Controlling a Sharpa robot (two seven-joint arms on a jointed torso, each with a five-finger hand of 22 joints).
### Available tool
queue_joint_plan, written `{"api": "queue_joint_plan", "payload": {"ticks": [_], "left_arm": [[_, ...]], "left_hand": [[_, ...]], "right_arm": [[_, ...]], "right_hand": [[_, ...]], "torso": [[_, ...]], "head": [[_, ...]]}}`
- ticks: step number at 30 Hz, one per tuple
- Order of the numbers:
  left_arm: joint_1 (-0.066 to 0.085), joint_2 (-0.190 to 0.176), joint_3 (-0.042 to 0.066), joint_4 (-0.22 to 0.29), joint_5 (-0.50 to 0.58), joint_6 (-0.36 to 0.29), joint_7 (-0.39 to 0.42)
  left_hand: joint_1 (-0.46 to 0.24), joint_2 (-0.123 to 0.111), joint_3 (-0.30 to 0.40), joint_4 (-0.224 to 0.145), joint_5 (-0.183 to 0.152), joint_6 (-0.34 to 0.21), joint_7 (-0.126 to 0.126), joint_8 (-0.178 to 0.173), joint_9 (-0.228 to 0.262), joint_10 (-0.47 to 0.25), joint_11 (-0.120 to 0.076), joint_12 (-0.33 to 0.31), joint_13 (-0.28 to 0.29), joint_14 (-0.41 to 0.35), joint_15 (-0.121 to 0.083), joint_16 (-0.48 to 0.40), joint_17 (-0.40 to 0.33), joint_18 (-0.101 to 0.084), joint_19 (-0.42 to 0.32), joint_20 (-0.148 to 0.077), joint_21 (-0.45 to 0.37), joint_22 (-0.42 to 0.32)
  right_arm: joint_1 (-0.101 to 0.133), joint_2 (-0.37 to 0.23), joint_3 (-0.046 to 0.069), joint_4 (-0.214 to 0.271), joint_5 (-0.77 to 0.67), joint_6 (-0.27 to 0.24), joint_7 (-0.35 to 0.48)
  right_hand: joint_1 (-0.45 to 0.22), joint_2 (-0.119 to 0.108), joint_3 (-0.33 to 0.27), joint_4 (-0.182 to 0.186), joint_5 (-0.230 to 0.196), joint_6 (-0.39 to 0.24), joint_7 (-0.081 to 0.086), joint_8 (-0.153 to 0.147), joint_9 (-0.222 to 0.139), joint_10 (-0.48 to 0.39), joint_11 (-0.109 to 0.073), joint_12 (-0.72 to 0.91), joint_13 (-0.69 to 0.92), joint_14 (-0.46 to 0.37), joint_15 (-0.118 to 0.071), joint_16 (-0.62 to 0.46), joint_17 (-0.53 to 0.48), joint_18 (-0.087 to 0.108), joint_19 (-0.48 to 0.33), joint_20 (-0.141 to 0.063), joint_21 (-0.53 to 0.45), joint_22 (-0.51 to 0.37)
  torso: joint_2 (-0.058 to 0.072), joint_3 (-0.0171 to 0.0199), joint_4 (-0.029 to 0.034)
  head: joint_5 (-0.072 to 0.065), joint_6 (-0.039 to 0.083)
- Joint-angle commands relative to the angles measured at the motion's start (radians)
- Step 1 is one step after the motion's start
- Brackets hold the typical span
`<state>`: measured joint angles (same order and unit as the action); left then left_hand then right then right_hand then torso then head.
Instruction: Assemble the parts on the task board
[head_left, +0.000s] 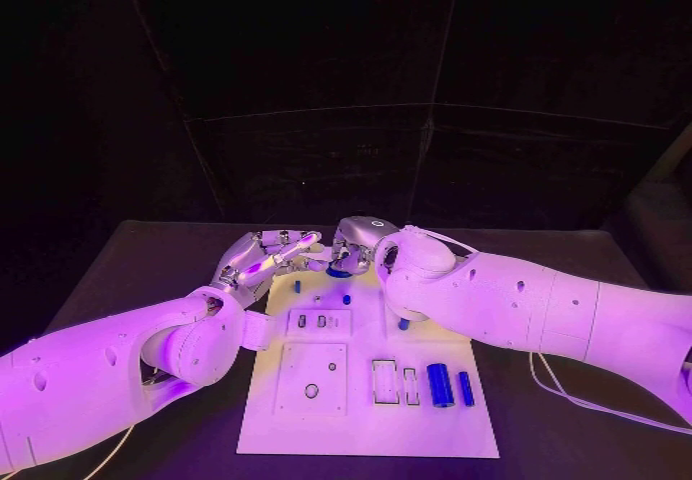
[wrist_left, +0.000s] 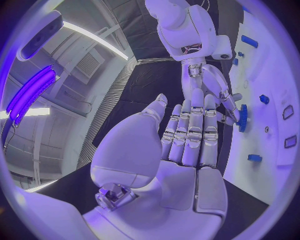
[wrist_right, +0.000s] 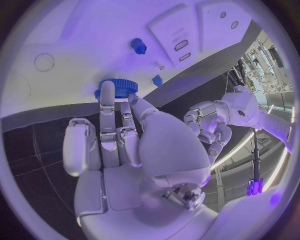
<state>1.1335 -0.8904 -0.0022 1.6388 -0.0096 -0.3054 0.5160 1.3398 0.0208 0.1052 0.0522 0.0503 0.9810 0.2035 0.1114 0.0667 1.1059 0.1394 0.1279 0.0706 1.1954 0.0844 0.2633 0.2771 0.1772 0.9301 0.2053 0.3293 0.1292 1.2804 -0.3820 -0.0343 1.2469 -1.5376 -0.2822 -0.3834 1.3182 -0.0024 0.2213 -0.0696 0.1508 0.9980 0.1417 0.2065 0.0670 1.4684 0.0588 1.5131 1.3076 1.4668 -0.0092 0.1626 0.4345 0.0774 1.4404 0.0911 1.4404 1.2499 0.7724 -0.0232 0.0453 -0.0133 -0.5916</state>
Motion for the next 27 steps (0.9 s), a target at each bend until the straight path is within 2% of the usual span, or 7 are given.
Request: {"api": "queue_joint_plan", "payload": {"ticks": [1,5,8,11,14,20,27], "left_arm": [[0.002,0.001,0.0,0.001,-0.012,0.016,0.003],[0.002,0.001,0.0,0.001,-0.012,0.016,0.003],[0.002,0.0,0.0,0.001,-0.012,0.016,0.002],[0.002,0.0,0.0,0.0,-0.012,0.017,0.002],[0.002,0.0,0.0,0.0,-0.012,0.018,0.001],[0.002,0.0,0.0,0.0,-0.012,0.02,-0.001],[0.002,0.001,0.0,-0.002,-0.012,0.022,-0.002]], "left_hand": [[0.002,0.011,-0.001,-0.005,0.004,0.003,0.006,-0.003,-0.001,0.001,0.006,-0.005,-0.001,0.0,0.004,-0.001,0.001,0.007,0.006,0.002,-0.006,-0.001],[0.002,0.011,-0.001,-0.005,0.004,0.003,0.006,-0.003,-0.001,0.001,0.006,-0.005,-0.001,0.0,0.004,-0.001,0.001,0.007,0.006,0.002,-0.006,-0.001],[0.002,0.011,-0.001,-0.005,0.004,0.003,0.006,-0.003,-0.001,0.001,0.006,-0.005,-0.001,0.0,0.004,-0.001,0.001,0.007,0.006,0.002,-0.006,-0.001],[0.002,0.01,-0.001,-0.005,0.004,0.003,0.006,-0.004,-0.001,0.001,0.007,-0.006,-0.001,0.0,0.005,-0.002,0.002,0.007,0.006,0.002,-0.007,-0.001],[0.002,0.01,-0.001,-0.005,0.004,0.003,0.006,-0.004,-0.001,0.001,0.007,-0.007,-0.001,0.0,0.005,-0.003,0.002,0.007,0.006,0.002,-0.007,-0.002],[0.002,0.01,-0.001,-0.005,0.004,0.003,0.006,-0.004,-0.001,0.001,0.007,-0.007,-0.001,0.0,0.005,-0.003,0.002,0.007,0.006,0.002,-0.007,-0.002],[0.001,0.01,-0.001,-0.005,0.004,0.003,0.006,-0.005,-0.001,0.001,0.007,-0.007,-0.001,0.0,0.005,-0.003,0.003,0.007,0.006,0.002,-0.008,-0.002]], "right_arm": [[0.001,0.003,0.0,-0.004,-0.006,0.029,0.019],[-0.001,-0.002,-0.001,0.002,-0.006,0.014,0.026],[-0.004,-0.013,-0.001,0.014,0.0,-0.017,0.038],[-0.006,-0.028,-0.001,0.03,0.019,-0.057,0.055],[-0.007,-0.041,-0.001,0.04,0.038,-0.075,0.064],[-0.008,-0.055,-0.001,0.042,0.061,-0.079,0.059],[-0.008,-0.054,-0.001,0.026,0.079,-0.051,0.047]], "right_hand": [[-0.006,-0.006,0.008,0.0,-0.006,-0.009,0.001,-0.008,-0.002,0.053,-0.001,-0.001,0.186,0.02,-0.004,-0.007,0.001,-0.017,0.005,0.0,0.007,0.003],[-0.012,-0.009,0.011,0.002,-0.007,-0.013,0.003,-0.013,-0.002,0.052,0.001,-0.003,0.184,0.02,-0.003,-0.007,0.002,-0.017,0.005,0.001,0.008,0.004],[-0.021,-0.014,0.011,0.005,-0.008,-0.019,0.006,-0.021,-0.002,0.051,0.003,-0.003,0.184,0.021,-0.001,-0.007,0.002,-0.017,0.004,0.002,0.008,0.003],[-0.061,-0.032,-0.005,0.026,0.001,-0.033,0.011,-0.034,-0.002,0.051,0.009,-0.004,0.183,0.024,0.004,-0.006,0.003,-0.017,0.004,0.006,0.007,0.003],[-0.1,-0.05,-0.032,0.05,0.004,-0.054,0.014,-0.048,-0.002,0.048,0.012,-0.008,0.179,0.027,0.007,-0.005,0.005,-0.017,0.003,0.01,0.008,0.002],[-0.14,-0.066,-0.082,0.096,0.005,-0.106,0.025,-0.075,-0.001,0.034,0.022,-0.023,0.162,0.028,0.014,-0.005,0.007,-0.017,0.002,0.016,0.008,0.002],[-0.138,-0.064,-0.094,0.107,0.006,-0.122,0.029,-0.08,0.0,0.031,0.025,-0.026,0.159,0.028,0.016,-0.006,0.008,-0.017,0.002,0.018,0.008,0.003]], "torso": [[0.0,0.0003,-0.0013],[-0.001,0.0005,-0.0013],[-0.001,0.0008,-0.0007],[-0.001,0.0011,-0.0017],[0.0,0.0007,-0.0022],[-0.001,0.0004,-0.0021],[-0.001,0.0003,-0.0011]], "head": [[0.0,-0.001],[0.0,-0.001],[0.0,0.0],[0.002,0.001],[0.003,0.0],[0.001,0.002],[0.0,0.003]]}}
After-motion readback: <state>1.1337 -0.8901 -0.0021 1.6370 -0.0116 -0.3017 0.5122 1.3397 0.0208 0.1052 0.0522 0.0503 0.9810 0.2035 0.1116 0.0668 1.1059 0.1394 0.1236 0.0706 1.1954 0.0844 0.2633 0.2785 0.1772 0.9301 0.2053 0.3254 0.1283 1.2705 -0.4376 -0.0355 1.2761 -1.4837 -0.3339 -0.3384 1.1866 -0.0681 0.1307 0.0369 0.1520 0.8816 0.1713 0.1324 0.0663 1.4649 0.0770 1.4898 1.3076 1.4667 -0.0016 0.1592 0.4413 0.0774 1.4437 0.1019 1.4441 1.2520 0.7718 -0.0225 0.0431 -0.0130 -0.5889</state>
